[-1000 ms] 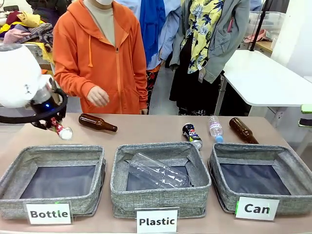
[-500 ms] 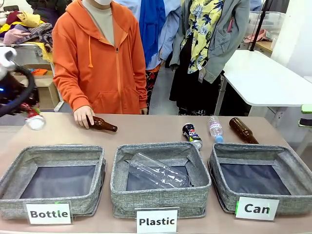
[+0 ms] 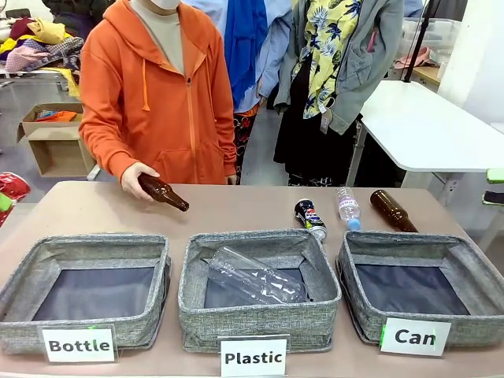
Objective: Sort the can waste into the basket.
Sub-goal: Pick up the can waste from the table and place it in the right Fabric basket.
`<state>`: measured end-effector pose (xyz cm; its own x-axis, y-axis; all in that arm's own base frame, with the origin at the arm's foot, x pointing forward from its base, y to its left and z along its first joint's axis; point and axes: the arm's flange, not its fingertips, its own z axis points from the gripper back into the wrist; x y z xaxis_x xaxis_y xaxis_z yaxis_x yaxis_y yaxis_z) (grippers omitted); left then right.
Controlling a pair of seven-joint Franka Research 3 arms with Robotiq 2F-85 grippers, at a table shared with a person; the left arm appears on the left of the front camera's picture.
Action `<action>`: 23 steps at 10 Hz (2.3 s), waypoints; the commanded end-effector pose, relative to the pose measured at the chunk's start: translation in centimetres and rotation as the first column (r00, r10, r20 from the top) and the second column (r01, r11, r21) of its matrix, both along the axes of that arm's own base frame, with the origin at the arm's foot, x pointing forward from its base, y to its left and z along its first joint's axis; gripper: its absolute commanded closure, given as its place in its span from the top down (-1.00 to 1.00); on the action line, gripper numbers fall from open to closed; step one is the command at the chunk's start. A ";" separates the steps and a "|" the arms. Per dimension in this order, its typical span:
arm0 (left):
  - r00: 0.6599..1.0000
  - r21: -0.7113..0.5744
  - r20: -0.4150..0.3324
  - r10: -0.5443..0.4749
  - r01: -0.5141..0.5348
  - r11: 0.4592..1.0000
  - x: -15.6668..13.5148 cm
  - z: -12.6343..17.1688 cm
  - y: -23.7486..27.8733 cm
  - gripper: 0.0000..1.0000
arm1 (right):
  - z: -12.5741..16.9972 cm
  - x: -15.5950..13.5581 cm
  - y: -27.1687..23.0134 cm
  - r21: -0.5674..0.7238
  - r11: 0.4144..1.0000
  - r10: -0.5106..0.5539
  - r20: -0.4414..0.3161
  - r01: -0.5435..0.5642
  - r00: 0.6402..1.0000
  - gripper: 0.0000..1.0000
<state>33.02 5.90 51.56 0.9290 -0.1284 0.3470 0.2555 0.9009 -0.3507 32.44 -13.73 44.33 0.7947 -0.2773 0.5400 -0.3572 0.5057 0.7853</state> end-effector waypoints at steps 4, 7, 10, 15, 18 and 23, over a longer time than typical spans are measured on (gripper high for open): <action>0.994 -0.153 0.091 -0.065 0.078 0.985 0.2 2.6 4.3 -0.54 | 0.0 0.4 0.0 0.008 1.000 0.001 0.038 -0.001 0.999 1.00; 0.887 -0.298 0.348 -0.303 0.410 0.862 -8.4 7.0 18.1 -0.54 | 0.0 0.4 0.0 0.008 1.000 0.001 0.038 -0.001 0.999 1.00; 0.823 -0.370 0.493 -0.284 0.493 0.787 -13.8 4.3 24.3 -0.54 | 0.0 0.4 0.0 0.008 1.000 0.001 0.038 -0.001 0.999 1.00; 0.804 -0.419 0.531 -0.269 0.525 0.741 -14.9 1.6 25.4 -0.54 | 0.0 0.4 0.0 0.008 1.000 0.001 0.038 -0.001 0.999 1.00; 0.823 -0.396 0.482 -0.301 0.511 0.763 -13.9 4.0 20.0 -0.54 | 0.0 0.4 0.0 0.008 1.000 0.001 0.038 -0.001 0.999 1.00; 0.660 -0.159 0.408 -0.630 0.731 0.663 -3.4 11.3 -6.5 -0.54 | 4.7 -6.3 -2.0 -0.037 0.998 0.052 -0.072 -0.055 0.996 1.00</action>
